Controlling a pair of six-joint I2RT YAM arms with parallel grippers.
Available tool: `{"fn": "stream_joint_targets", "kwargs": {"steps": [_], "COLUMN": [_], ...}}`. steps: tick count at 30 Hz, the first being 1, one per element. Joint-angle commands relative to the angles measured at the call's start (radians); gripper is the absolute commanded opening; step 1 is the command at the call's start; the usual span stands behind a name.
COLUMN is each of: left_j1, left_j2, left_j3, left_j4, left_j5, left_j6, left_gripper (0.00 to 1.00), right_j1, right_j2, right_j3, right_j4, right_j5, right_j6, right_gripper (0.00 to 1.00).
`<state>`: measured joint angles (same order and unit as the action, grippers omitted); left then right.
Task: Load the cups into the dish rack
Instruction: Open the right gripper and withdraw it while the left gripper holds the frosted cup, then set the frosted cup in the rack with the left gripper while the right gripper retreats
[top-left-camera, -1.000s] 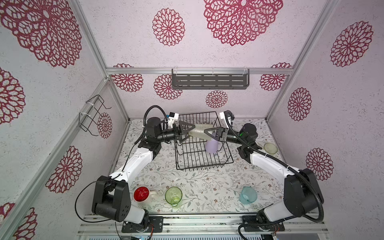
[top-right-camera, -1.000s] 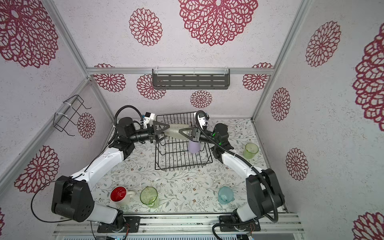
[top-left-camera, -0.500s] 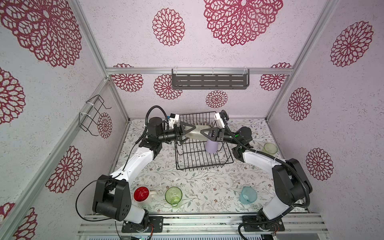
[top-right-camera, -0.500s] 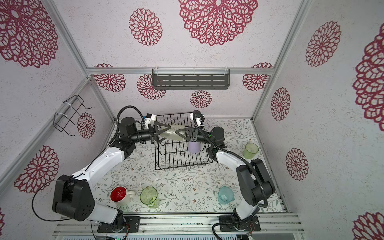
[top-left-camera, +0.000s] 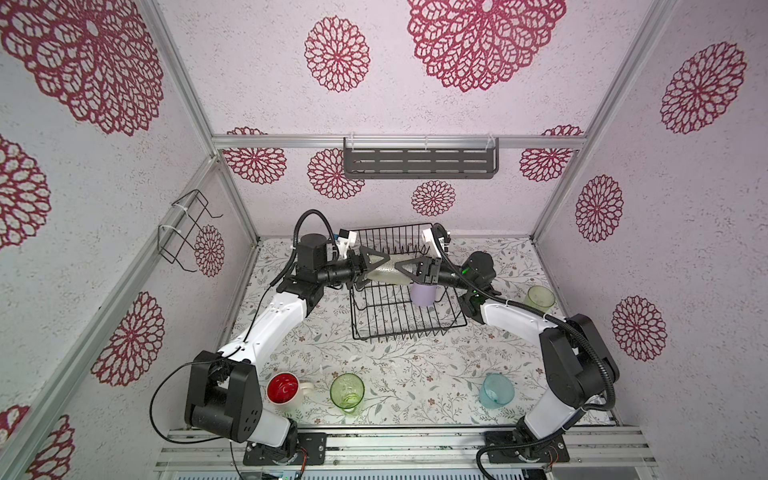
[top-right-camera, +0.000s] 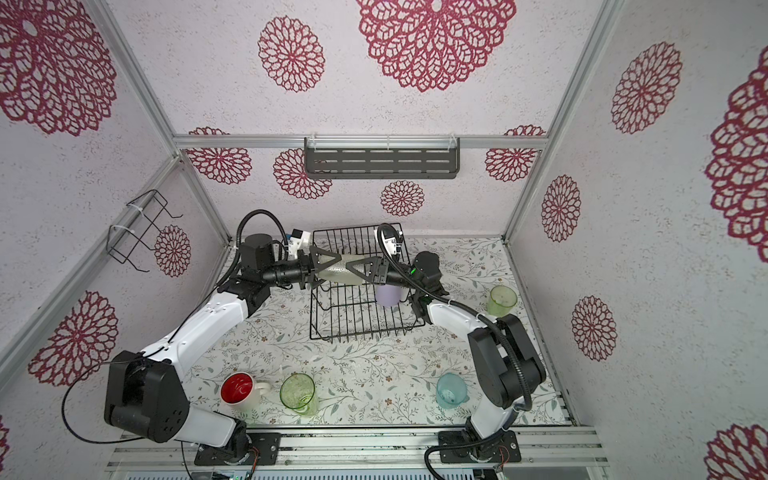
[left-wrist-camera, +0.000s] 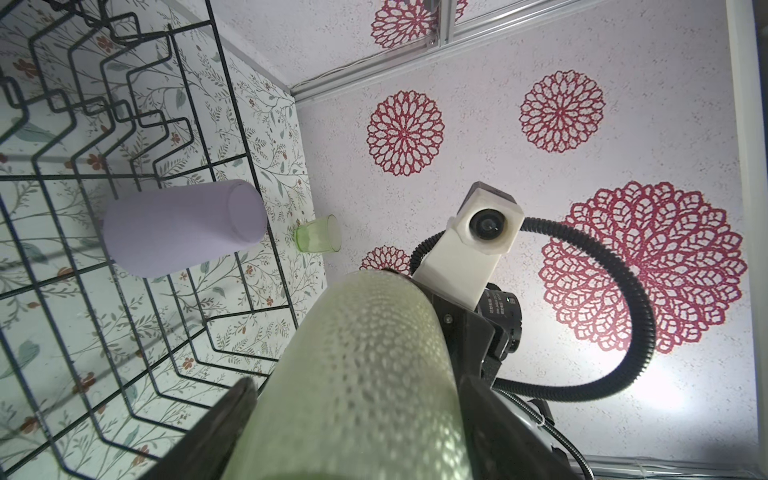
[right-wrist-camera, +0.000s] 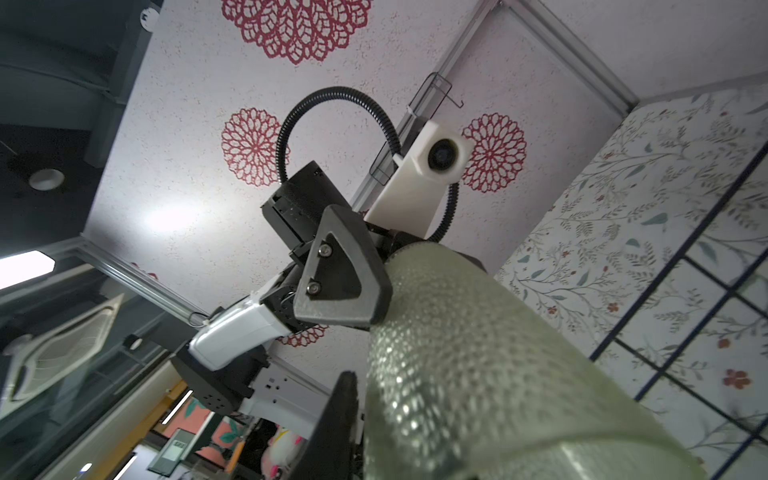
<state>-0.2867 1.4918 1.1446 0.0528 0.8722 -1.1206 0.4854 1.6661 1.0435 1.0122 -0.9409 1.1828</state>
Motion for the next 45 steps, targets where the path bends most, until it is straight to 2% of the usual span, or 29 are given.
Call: {"fn": "stream_joint_targets", "kwargs": {"steps": [1, 2, 3, 7, 12, 17, 21, 25, 28, 30, 38, 45], "left_j1": [0.007, 0.008, 0.007, 0.011, 0.008, -0.014, -0.051, -0.12, -0.164, -0.179, -0.217, -0.227], "left_j2": [-0.026, -0.026, -0.025, -0.015, -0.004, -0.005, 0.015, 0.075, 0.118, 0.145, 0.246, 0.356], "left_j3": [-0.008, -0.011, -0.014, 0.002, 0.009, 0.019, 0.081, 0.193, 0.259, 0.286, 0.376, 0.468], "left_j4": [0.022, 0.022, 0.02, -0.055, -0.084, -0.136, -0.281, -0.464, -0.568, -0.616, -0.673, -0.716], "left_j5": [-0.015, -0.024, -0.033, -0.075, -0.156, -0.306, -0.42, -0.551, -0.663, -0.72, -0.831, -0.884], "left_j6": [0.013, 0.018, 0.025, 0.089, 0.138, 0.207, 0.321, 0.446, 0.507, 0.529, 0.624, 0.657], "left_gripper": [0.75, 0.75, 0.75, 0.72, 0.68, 0.66, 0.65, 0.65, 0.65, 0.65, 0.64, 0.64], "right_j1": [0.004, 0.001, 0.0, -0.002, -0.012, -0.014, -0.018, -0.023, -0.028, -0.029, -0.031, -0.033], "right_j2": [-0.081, -0.095, -0.104, -0.157, -0.244, -0.366, -0.458, -0.552, -0.605, -0.638, -0.731, -0.766], "right_j3": [-0.009, -0.009, -0.008, 0.013, -0.007, -0.008, -0.022, -0.084, -0.108, -0.129, -0.178, -0.188], "right_j4": [-0.114, -0.172, -0.212, -0.426, -0.602, -0.903, -1.057, -1.078, -1.083, -1.067, -1.056, -1.058], "right_j5": [0.075, 0.089, 0.097, 0.147, 0.28, 0.604, 0.851, 0.985, 1.029, 1.049, 1.205, 1.23], "right_j6": [-0.153, -0.192, -0.22, -0.363, -0.492, -0.645, -0.696, -0.726, -0.745, -0.767, -0.786, -0.769], "right_gripper": [0.38, 0.46, 0.5, 0.51, 0.54, 0.6, 0.64, 0.68, 0.69, 0.75, 0.8, 0.81]}}
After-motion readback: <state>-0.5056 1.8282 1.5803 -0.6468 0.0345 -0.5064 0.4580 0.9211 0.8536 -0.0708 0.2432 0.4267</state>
